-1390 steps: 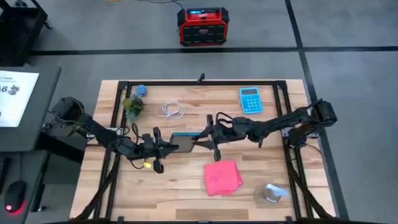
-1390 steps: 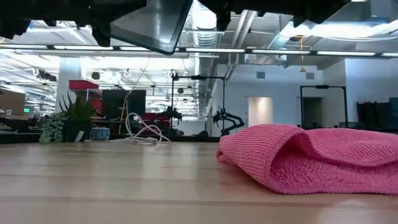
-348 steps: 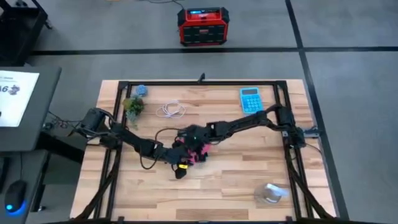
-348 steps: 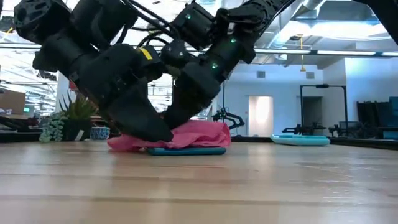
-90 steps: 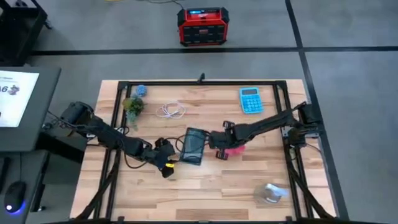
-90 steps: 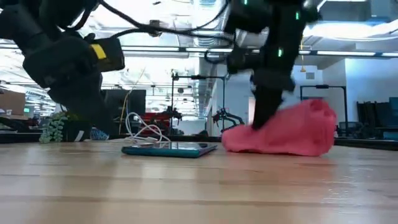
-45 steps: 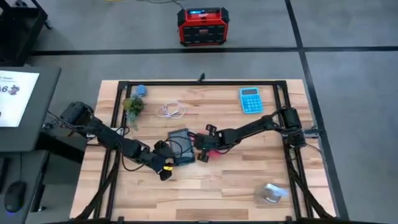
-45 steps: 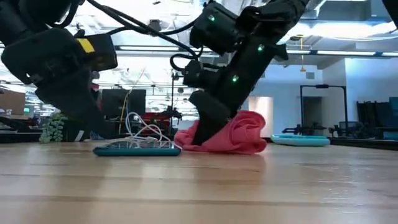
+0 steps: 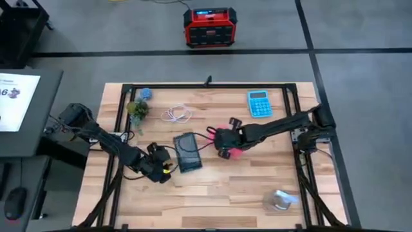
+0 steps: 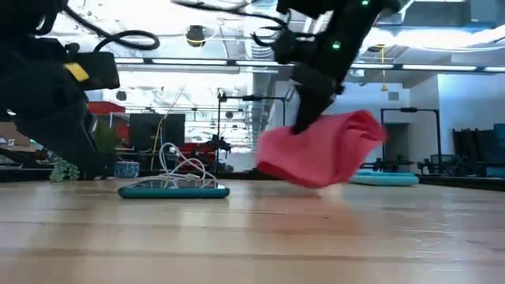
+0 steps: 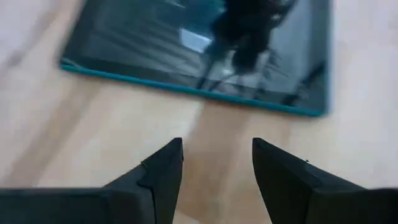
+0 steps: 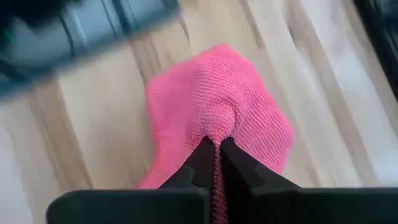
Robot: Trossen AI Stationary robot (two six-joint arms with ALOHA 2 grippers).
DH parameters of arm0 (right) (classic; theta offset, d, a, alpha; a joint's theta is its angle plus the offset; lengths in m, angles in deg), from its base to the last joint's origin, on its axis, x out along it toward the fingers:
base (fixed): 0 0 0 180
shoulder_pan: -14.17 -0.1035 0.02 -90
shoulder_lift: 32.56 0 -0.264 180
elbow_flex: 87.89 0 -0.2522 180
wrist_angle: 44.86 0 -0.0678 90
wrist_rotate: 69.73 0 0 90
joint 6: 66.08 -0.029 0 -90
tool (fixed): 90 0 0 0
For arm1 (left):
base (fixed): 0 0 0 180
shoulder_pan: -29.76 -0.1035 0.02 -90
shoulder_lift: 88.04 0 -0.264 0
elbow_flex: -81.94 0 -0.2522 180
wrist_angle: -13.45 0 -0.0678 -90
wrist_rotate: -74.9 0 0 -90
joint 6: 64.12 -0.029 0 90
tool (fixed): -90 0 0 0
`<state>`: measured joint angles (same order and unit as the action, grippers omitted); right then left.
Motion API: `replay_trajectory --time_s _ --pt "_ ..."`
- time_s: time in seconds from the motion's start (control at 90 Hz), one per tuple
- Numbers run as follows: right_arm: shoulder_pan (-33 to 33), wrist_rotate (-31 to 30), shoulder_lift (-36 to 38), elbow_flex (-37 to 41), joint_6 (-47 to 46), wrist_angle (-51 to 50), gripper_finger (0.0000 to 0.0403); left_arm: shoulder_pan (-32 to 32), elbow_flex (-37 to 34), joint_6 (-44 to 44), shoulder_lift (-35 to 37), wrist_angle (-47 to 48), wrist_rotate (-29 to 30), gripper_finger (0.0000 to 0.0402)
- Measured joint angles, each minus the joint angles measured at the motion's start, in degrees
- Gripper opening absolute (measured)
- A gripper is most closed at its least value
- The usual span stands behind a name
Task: Apply microfiber cloth
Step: Wipe the front of the cellphone with the pink microfiber cloth
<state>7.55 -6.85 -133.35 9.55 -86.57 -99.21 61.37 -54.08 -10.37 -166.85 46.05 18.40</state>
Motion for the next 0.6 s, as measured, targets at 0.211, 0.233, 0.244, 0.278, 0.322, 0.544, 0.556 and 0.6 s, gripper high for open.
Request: replay_trajectory --time_s 0.211,0.233,0.244,0.278,0.322,0.544,0.556,0.6 --pt "-3.0 1.0 -0.2 6.5 -8.0 -3.8 0.0000 -6.0 -6.7 -3.4 -0.3 -8.6 3.1 0.0169" --pt "-3.4 1.4 -0.2 7.1 -8.6 -3.6 0.0000 -6.8 -7.4 -4.7 -0.4 -10.3 3.2 0.0169" --pt "-3.5 1.5 -0.2 7.3 -9.0 -3.5 0.0000 -7.3 -7.7 -5.5 -0.4 -11.2 3.1 0.0169" --pt "-4.2 1.8 -0.2 8.1 -10.1 -3.3 0.0000 -8.7 -8.8 -7.7 -0.4 -14.2 3.0 0.0169" --pt "-5.2 1.9 -0.2 8.7 -11.4 -2.9 0.0000 -10.7 -10.0 -10.7 -0.4 -17.7 3.0 0.0169" --pt "-8.7 4.1 -0.2 12.0 -11.1 4.8 0.0000 -20.1 -12.5 -25.3 -0.4 -31.2 3.3 0.0169" --pt "-8.8 4.2 -0.2 12.2 -11.0 5.0 0.0000 -20.4 -12.4 -25.8 -0.4 -31.3 3.2 0.0169" --pt "-9.0 4.1 -0.2 12.8 -10.4 5.1 0.0000 -21.2 -12.2 -26.9 -0.4 -31.2 2.9 0.0169"
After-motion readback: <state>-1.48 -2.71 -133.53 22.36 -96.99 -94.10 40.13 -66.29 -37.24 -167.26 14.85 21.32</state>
